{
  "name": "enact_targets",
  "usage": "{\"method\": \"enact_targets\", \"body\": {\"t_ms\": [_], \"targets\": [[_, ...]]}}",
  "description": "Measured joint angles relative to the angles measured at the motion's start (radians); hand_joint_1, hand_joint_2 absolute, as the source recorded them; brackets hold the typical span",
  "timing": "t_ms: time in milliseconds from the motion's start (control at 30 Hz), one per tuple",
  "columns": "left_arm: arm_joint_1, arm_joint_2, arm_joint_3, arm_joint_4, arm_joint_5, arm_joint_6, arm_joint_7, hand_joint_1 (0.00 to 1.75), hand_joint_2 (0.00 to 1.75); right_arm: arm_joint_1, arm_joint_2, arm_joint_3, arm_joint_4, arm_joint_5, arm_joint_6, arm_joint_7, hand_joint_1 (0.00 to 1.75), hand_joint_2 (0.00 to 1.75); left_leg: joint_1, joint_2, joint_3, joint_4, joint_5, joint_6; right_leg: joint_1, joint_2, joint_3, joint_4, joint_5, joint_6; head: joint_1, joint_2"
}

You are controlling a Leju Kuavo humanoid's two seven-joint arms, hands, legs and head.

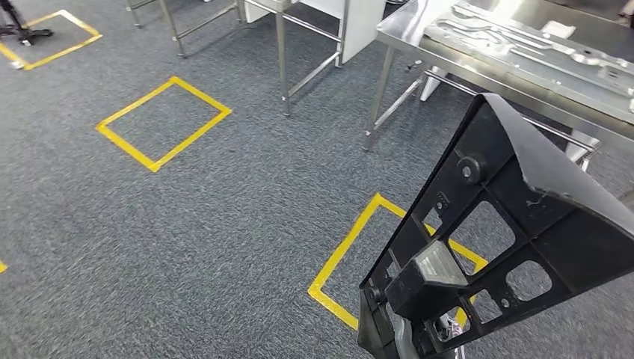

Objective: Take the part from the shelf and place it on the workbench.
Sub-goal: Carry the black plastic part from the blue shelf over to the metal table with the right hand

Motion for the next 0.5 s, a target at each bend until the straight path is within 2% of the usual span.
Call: {"method": "enact_targets", "body": {"t_ms": [33, 67, 100, 133, 167, 200, 233, 300, 333, 367, 433, 467, 500], "targets": [[0.000, 0.000, 0.000, 0.000, 0.000, 0.000, 0.000, 0.00, 0.00, 0.001, 0.000, 0.000, 0.000, 0.000, 0.000, 0.000, 1.75, 1.75, -0.001, 0.012, 0.002, 0.000, -0.002, 0.000, -0.001, -0.002, -0.001, -0.003, 0.016, -0.001, 0.000, 0.000], [-0.001, 0.000, 0.000, 0.000, 0.000, 0.000, 0.000, 0.00, 0.00, 0.001, 0.000, -0.001, 0.000, 0.000, 0.000, 0.000, 1.75, 1.75, -0.001, 0.024, 0.006, 0.000, -0.005, -0.001, 0.000, -0.008, 0.019, -0.046, 0.048, -0.004, 0.000, 0.000], [-0.002, 0.000, -0.001, 0.000, 0.000, 0.000, 0.000, 0.00, 0.00, 0.001, 0.000, -0.001, 0.000, 0.000, 0.001, 0.000, 1.75, 1.75, -0.002, 0.034, 0.012, -0.001, -0.009, -0.003, 0.002, -0.024, 0.053, -0.113, 0.087, -0.010, 0.000, 0.000], [-0.003, -0.001, -0.001, 0.000, 0.000, 0.000, 0.000, 0.00, 0.00, 0.000, 0.000, -0.002, 0.000, 0.000, 0.001, 0.000, 1.75, 1.75, -0.002, 0.044, 0.017, -0.002, -0.012, -0.005, 0.008, -0.053, 0.087, -0.180, 0.112, -0.019, 0.000, 0.000], [-0.003, -0.002, -0.001, 0.000, 0.000, 0.000, 0.000, 0.00, 0.00, -0.001, 0.000, -0.002, 0.000, 0.000, 0.001, 0.000, 1.75, 1.75, -0.005, 0.053, 0.022, -0.003, -0.015, -0.009, 0.016, -0.078, 0.113, -0.232, 0.128, -0.028, 0.000, 0.000], [-0.003, -0.002, -0.001, 0.000, 0.000, 0.000, 0.000, 0.00, 0.00, -0.001, 0.000, -0.002, 0.000, 0.001, 0.002, 0.000, 1.75, 1.75, -0.006, 0.063, 0.026, -0.006, -0.018, -0.014, 0.023, -0.096, 0.125, -0.260, 0.131, -0.035, 0.000, 0.000], [-0.003, -0.003, -0.001, 0.000, 0.000, 0.000, 0.000, 0.00, 0.00, -0.002, 0.001, -0.002, 0.000, 0.001, 0.002, 0.000, 1.75, 1.75, -0.007, 0.074, 0.031, -0.010, -0.019, -0.019, 0.028, -0.098, 0.127, -0.268, 0.127, -0.039, 0.000, 0.000], [-0.004, -0.003, -0.002, 0.000, 0.000, 0.000, -0.001, 0.00, 0.00, 0.000, 0.002, -0.003, -0.001, 0.001, 0.003, -0.001, 1.75, 1.75, -0.008, 0.093, 0.043, -0.017, -0.025, -0.029, 0.025, -0.069, 0.131, -0.280, 0.132, -0.045, 0.000, 0.000], [-0.005, -0.004, -0.002, 0.000, 0.000, 0.000, -0.002, 0.00, 0.00, 0.001, 0.002, -0.003, -0.001, 0.002, 0.004, -0.001, 1.75, 1.75, -0.008, 0.084, 0.045, -0.008, -0.034, -0.033, 0.020, -0.055, 0.137, -0.288, 0.135, -0.049, -0.001, 0.000], [-0.006, -0.004, -0.003, 0.000, 0.000, 0.000, -0.003, 0.00, 0.00, 0.001, 0.004, -0.004, -0.001, 0.002, 0.005, -0.001, 1.75, 1.75, -0.007, 0.062, 0.037, 0.020, -0.053, -0.036, 0.015, -0.042, 0.143, -0.297, 0.138, -0.054, -0.003, 0.000], [-0.004, -0.003, -0.003, 0.000, 0.000, 0.000, -0.004, 0.00, 0.00, -0.002, 0.006, -0.005, -0.001, 0.002, 0.007, -0.001, 1.75, 1.75, -0.005, 0.003, -0.013, 0.133, -0.111, -0.038, 0.011, -0.017, 0.150, -0.303, 0.140, -0.062, -0.007, 0.000], [-0.002, -0.003, -0.003, 0.000, 0.000, 0.000, -0.004, 0.00, 0.00, -0.003, 0.007, -0.006, 0.000, 0.002, 0.008, 0.000, 1.75, 1.75, -0.004, -0.013, -0.047, 0.197, -0.135, -0.039, 0.012, -0.003, 0.150, -0.302, 0.140, -0.064, -0.009, 0.000], [0.001, -0.002, -0.003, 0.000, 0.000, 0.000, -0.004, 0.00, 0.00, -0.003, 0.007, -0.006, 0.000, 0.002, 0.009, 0.000, 1.75, 1.75, -0.004, -0.022, -0.074, 0.241, -0.143, -0.040, 0.012, 0.013, 0.151, -0.301, 0.139, -0.065, -0.010, 0.000]]}}
